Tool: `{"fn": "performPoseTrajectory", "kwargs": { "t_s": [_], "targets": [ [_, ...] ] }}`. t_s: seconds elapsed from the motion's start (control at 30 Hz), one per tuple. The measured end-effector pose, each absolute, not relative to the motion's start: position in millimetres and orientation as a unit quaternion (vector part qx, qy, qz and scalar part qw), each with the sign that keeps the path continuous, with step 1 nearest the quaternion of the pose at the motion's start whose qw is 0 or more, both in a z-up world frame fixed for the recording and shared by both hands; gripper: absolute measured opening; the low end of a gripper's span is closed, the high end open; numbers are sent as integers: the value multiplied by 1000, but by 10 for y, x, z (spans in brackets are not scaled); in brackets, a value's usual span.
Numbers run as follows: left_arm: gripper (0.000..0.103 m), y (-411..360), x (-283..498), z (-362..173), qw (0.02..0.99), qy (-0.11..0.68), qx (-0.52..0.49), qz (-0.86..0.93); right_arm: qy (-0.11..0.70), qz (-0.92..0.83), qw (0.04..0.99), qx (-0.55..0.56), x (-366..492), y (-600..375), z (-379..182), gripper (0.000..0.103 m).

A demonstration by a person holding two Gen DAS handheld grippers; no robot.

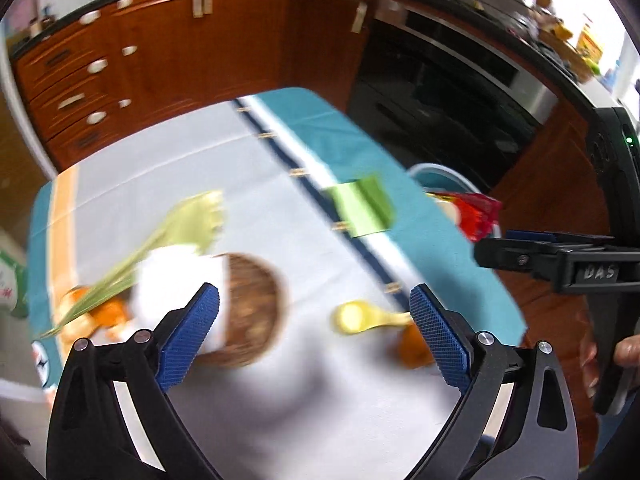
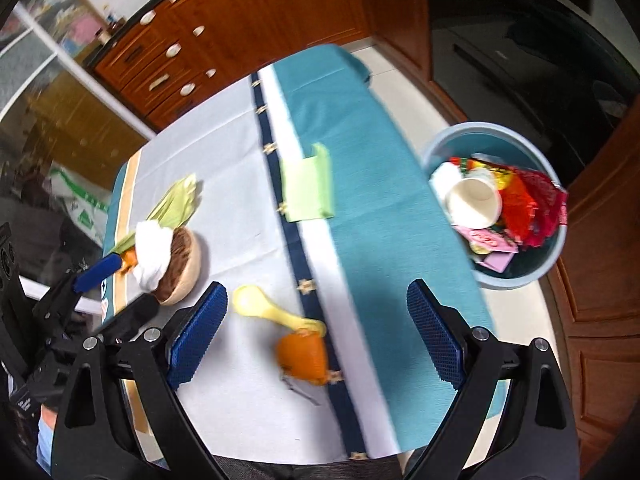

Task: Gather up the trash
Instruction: 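Return both tools to the table toward the coconut shell bowl, then grasp the orange peel with the left tool while the right tool grasps the coconut shell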

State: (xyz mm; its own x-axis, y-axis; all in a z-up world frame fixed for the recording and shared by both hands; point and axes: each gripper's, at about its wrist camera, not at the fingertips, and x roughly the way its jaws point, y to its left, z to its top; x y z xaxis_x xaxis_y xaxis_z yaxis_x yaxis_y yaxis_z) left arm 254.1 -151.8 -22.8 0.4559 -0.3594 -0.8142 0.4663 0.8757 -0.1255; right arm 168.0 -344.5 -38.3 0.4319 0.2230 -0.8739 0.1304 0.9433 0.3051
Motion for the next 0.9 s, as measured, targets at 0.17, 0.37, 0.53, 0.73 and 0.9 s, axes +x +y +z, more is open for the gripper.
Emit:
{"fn": "performPoseTrajectory", "kwargs": {
  "t_s": [0.17,0.37,0.53,0.73,0.9],
  "targets": [
    [97,-942,2576,-376,859,467,36,-206,551,60,816,162,1821,-3035,-478,88],
    [97,-468,2641,-607,850,492,-15,-186,577,102,795,156,2075,-2496,-701,88],
    [97,-316,2696,-676,845,500,-29,-187,596,118,780,151,2247,-2218,-883,88],
    [97,-179,2759,-770,842,505,-54,-182,610,119,769,150,2340,-2151,-1027,88],
    [97,-186,2780,-854,834,516,-67,-186,611,116,766,162,2386,-2195,-1096,88]
  ]
}}
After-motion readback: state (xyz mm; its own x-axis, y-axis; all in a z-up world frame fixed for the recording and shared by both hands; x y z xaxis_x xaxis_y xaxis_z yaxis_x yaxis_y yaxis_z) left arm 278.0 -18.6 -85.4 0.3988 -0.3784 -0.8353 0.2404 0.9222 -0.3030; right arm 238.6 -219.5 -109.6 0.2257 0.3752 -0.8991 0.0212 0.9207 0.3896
